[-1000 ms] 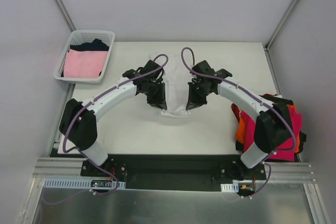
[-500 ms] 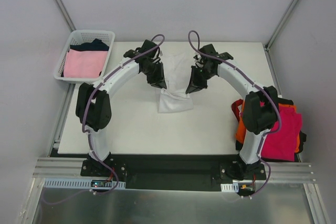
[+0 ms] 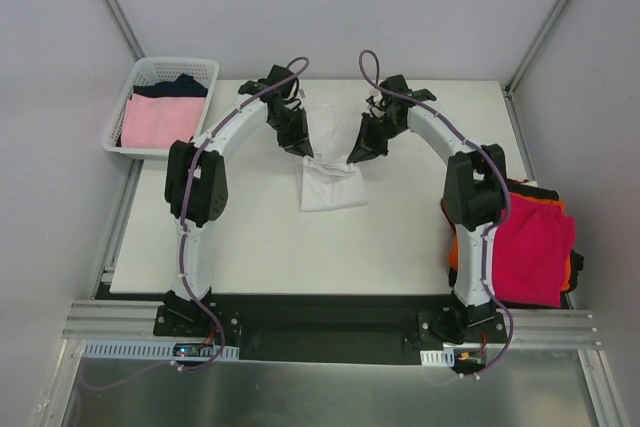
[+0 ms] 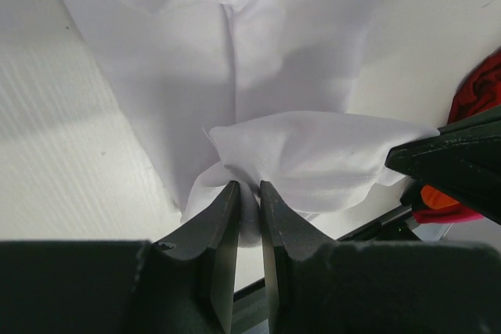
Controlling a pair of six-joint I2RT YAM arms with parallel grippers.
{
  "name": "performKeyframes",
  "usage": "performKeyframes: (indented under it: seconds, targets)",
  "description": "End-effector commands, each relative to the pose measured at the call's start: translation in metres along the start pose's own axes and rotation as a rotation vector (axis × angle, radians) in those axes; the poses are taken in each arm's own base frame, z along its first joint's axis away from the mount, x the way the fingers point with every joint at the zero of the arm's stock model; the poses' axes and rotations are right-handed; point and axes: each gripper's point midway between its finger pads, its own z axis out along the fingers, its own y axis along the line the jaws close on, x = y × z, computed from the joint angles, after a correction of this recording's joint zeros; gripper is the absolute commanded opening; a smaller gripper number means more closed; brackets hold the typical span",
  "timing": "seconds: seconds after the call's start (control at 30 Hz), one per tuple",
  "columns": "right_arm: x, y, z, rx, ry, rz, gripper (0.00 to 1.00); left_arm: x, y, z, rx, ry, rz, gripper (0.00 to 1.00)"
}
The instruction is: Fold and stack the t-shirts
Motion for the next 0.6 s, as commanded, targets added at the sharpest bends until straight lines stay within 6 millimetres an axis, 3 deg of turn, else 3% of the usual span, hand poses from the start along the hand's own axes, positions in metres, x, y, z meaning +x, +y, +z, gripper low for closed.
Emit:
performKeyframes:
  seconds: [0.0,0.23,0.57]
  targets:
    - [-0.018,0.017,-0.003,-0.082,-0.015,0.011,0.01,-0.008,0.011,-0.006,0.009,0.013,-0.023,0.17]
    - [-0.027,0.007,0.006,-0.091,-0.001,0.045,0.01,-0.012,0.026,0.003,0.001,0.035,-0.060,0.16]
    - [-0.032,-0.010,0.013,-0.065,0.005,0.067,0.04,-0.008,0.031,0.015,0.006,0.069,-0.079,0.21]
